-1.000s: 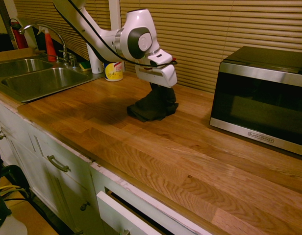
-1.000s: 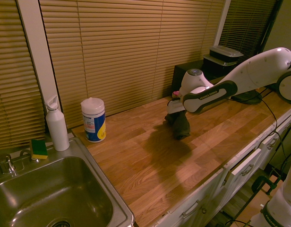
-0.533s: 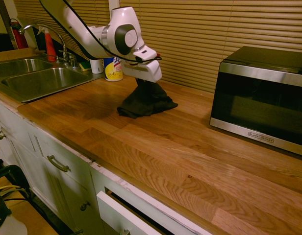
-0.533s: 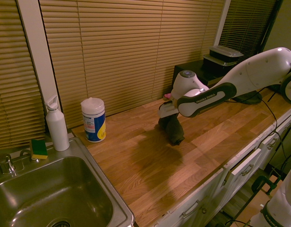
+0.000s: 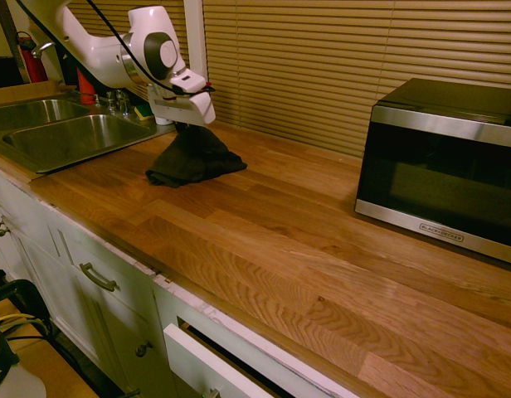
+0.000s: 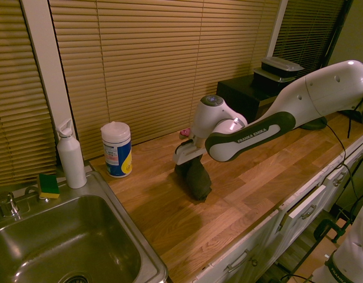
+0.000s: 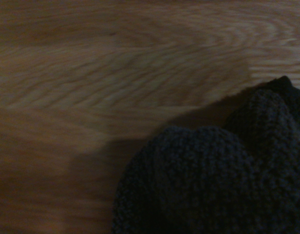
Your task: Clear the spill
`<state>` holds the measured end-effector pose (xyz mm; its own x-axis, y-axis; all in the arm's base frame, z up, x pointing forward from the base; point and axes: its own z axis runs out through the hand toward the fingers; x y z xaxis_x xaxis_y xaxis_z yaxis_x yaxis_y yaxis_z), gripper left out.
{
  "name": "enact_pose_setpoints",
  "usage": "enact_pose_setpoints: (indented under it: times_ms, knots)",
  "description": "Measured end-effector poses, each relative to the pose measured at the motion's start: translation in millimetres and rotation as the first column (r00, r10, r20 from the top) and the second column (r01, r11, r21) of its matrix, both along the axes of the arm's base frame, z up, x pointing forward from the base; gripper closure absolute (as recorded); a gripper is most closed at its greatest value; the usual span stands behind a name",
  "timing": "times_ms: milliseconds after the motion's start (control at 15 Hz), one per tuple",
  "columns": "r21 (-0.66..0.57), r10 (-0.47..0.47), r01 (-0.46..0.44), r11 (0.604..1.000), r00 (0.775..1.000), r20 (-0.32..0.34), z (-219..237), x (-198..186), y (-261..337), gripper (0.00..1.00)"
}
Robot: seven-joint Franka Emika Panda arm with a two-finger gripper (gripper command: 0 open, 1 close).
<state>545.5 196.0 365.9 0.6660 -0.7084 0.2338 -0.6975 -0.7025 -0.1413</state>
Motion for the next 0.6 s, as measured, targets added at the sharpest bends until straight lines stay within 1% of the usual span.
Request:
enact_pose_setpoints:
  times_ms: [267,467,533,600]
  knots:
    - [-0.022,0.055,-0.055,0.998,0.999,-0.001,-10,-23,59,1.0]
    - [-0.033,0.072,-0.072,0.997,0.997,-0.003,-15,-21,81,1.0]
    - [-0.038,0.076,-0.076,0.996,0.997,-0.002,-16,-18,87,0.0]
    - [-0.043,0.08,-0.08,0.996,0.997,-0.006,-16,-17,93,0.0]
